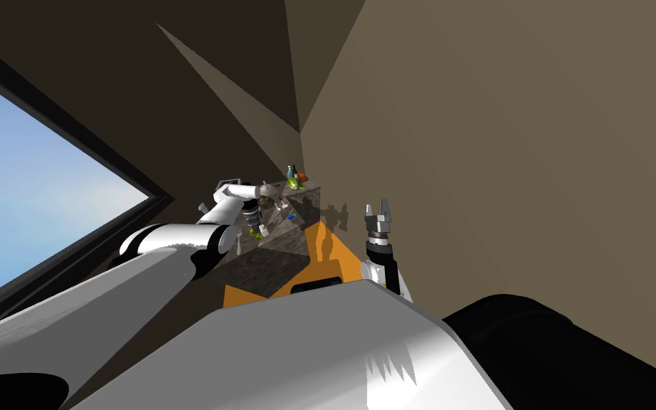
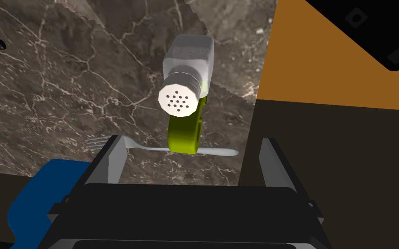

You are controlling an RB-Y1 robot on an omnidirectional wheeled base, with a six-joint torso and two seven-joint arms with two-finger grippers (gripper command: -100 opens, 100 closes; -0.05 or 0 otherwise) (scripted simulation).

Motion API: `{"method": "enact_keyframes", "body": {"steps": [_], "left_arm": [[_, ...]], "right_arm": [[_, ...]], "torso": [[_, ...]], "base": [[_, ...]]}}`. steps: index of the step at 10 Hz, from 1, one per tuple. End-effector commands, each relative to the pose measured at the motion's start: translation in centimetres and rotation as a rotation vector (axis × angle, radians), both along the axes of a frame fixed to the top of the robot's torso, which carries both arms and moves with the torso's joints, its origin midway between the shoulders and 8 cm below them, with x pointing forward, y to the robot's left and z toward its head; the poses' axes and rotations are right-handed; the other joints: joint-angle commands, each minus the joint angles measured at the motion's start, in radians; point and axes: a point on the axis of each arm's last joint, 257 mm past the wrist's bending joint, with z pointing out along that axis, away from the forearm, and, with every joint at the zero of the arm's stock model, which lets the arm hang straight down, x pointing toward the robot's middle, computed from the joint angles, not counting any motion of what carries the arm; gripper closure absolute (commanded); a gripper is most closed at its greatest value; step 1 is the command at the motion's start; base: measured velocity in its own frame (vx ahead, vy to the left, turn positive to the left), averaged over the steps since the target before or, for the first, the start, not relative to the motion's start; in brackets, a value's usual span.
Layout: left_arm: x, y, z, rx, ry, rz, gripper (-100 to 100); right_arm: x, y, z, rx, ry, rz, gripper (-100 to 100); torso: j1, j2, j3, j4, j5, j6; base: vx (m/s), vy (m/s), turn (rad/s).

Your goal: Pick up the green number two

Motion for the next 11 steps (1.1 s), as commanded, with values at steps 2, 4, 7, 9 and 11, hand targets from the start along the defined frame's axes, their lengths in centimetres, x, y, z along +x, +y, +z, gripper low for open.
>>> {"method": "enact_keyframes", "body": {"steps": [2, 4, 7, 9, 11], "left_arm": [[-0.8, -0.1, -0.4, -0.004, 0.038, 0.007, -100], [-1.5, -0.2, -0.7, -0.007, 0.068, 0.012, -100], [-3.0, -0.3, -1.1, -0.011, 0.126, 0.021, -100], [-2.8, -0.3, -1.1, -0.010, 0.121, 0.020, 0], [-2.8, 0.1, -2.8, -0.006, 0.112, 0.014, -100]], "right_arm": [[0.0, 0.0, 0.0, 0.000, 0.000, 0.000, 0], [0.0, 0.0, 0.0, 0.000, 0.000, 0.000, 0], [0.0, 0.0, 0.0, 0.000, 0.000, 0.000, 0], [0.0, 0.0, 0.0, 0.000, 0.000, 0.000, 0], [0.0, 0.0, 0.0, 0.000, 0.000, 0.000, 0]], "torso": [[-0.002, 0.002, 0.001, 0.000, 0.000, 0.000], [0.001, 0.000, 0.000, 0.000, 0.000, 0.000], [0.001, -0.001, 0.000, 0.000, 0.000, 0.000], [0.000, 0.001, 0.000, 0.000, 0.000, 0.000], [-0.002, 0.003, 0.001, 0.000, 0.000, 0.000]], "base": [[0.008, 0.002, -0.013], [0.042, 0.041, -0.035], [0.045, 0.040, -0.025], [0.008, 0.007, -0.001], [-0.009, -0.011, 0.023]]}}
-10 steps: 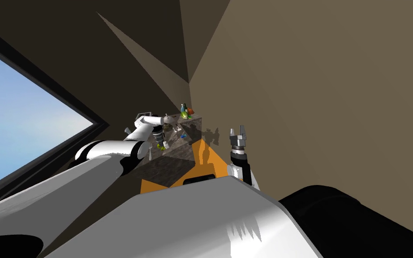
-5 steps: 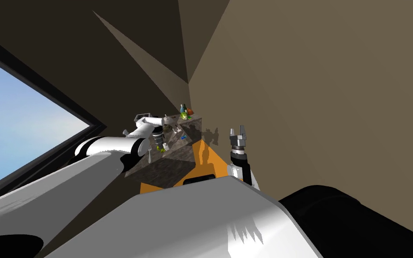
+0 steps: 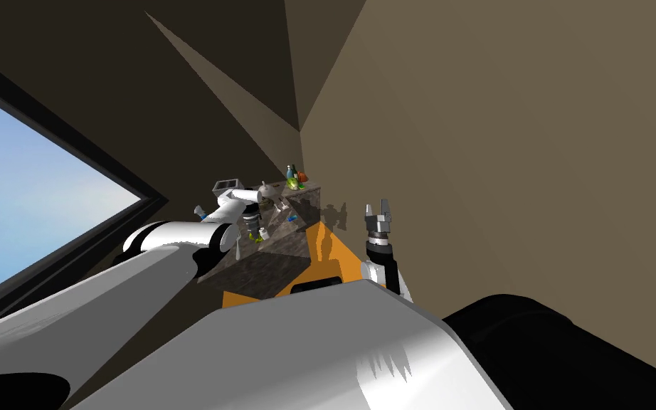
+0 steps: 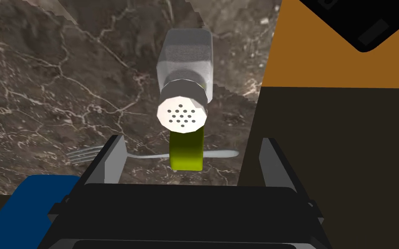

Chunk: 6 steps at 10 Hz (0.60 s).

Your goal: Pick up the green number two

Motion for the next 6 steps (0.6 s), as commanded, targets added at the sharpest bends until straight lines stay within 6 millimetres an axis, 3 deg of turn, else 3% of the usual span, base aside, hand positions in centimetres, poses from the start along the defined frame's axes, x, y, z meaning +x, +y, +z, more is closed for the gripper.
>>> {"method": "enact_keyframes", "body": {"steps": [1, 2, 3, 6], "left_arm": [[0.05, 0.12, -0.31, 0.001, -0.002, -0.001, -100], [-0.02, 0.07, -0.20, 0.000, 0.001, 0.000, -100], [0.02, 0.09, -0.23, 0.001, -0.001, 0.000, 100], [0.07, 0.11, -0.18, 0.001, -0.002, 0.000, 100]], "right_arm": [[0.00, 0.00, 0.00, 0.000, 0.000, 0.000, 0], [0.00, 0.00, 0.00, 0.000, 0.000, 0.000, 0], [0.00, 0.00, 0.00, 0.000, 0.000, 0.000, 0], [0.00, 0.00, 0.00, 0.000, 0.000, 0.000, 0]], "torso": [[0.000, 0.000, 0.000, 0.000, 0.000, 0.000], [0.000, 0.000, 0.000, 0.000, 0.000, 0.000], [0.000, 0.000, 0.000, 0.000, 0.000, 0.000], [0.000, 0.000, 0.000, 0.000, 0.000, 0.000]], "base": [[-0.011, -0.013, 0.007], [0.000, 0.000, 0.000], [0.000, 0.000, 0.000], [0.000, 0.000, 0.000]]}}
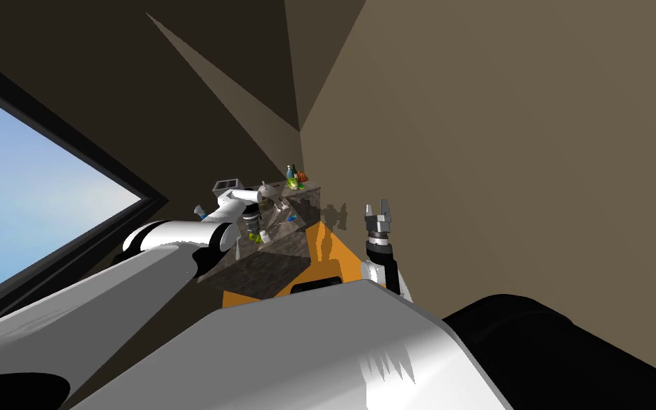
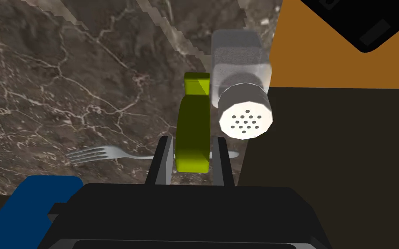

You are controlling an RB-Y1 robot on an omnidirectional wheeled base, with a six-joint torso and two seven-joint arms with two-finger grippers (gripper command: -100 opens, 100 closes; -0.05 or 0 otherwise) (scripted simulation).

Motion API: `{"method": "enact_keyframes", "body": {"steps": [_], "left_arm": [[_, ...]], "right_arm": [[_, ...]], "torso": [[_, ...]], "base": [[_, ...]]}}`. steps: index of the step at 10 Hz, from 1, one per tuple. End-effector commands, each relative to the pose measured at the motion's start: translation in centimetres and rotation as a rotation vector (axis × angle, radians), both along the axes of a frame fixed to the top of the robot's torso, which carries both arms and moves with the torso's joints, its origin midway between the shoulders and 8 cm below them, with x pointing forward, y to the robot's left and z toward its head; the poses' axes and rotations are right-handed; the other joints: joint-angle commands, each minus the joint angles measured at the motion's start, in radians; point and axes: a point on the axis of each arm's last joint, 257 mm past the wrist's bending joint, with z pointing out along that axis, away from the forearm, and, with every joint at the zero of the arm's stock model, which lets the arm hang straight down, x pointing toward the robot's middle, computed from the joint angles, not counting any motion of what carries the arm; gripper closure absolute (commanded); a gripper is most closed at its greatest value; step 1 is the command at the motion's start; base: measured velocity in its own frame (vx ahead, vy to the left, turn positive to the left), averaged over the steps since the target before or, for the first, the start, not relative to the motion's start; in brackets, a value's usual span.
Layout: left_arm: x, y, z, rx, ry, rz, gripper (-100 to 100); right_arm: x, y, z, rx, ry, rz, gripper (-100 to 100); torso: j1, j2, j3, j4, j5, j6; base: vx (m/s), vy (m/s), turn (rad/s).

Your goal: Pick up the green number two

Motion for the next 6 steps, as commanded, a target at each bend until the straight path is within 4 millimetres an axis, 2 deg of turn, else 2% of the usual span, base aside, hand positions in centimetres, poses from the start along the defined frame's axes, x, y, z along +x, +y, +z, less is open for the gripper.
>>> {"method": "enact_keyframes", "body": {"steps": [1, 2, 3, 5, 6], "left_arm": [[0.0, 0.0, 0.0, 0.000, 0.000, 0.000, 100], [0.0, 0.0, 0.0, 0.000, 0.000, 0.000, 0], [0.1, -0.2, 1.1, -0.003, 0.007, 0.004, 100], [0.2, -0.3, 1.2, -0.003, 0.005, 0.004, 100], [0.1, -0.3, 1.3, -0.003, 0.006, 0.004, 0]], "right_arm": [[0.0, 0.0, 0.0, 0.000, 0.000, 0.000, 0], [0.0, 0.0, 0.0, 0.000, 0.000, 0.000, 0], [0.0, 0.0, 0.0, 0.000, 0.000, 0.000, 0], [0.0, 0.0, 0.0, 0.000, 0.000, 0.000, 0], [0.0, 0.0, 0.0, 0.000, 0.000, 0.000, 0]], "torso": [[0.000, 0.000, 0.000, 0.000, 0.000, 0.000], [0.000, 0.000, 0.000, 0.000, 0.000, 0.000], [0.000, 0.000, 0.000, 0.000, 0.000, 0.000], [0.000, -0.001, 0.000, 0.000, 0.000, 0.000], [0.000, -0.001, 0.000, 0.000, 0.000, 0.000]], "base": [[0.000, 0.000, 0.000], [0.000, 0.000, 0.000], [0.004, 0.011, -0.020], [0.012, 0.013, -0.018], [0.000, 0.000, 0.000]]}}
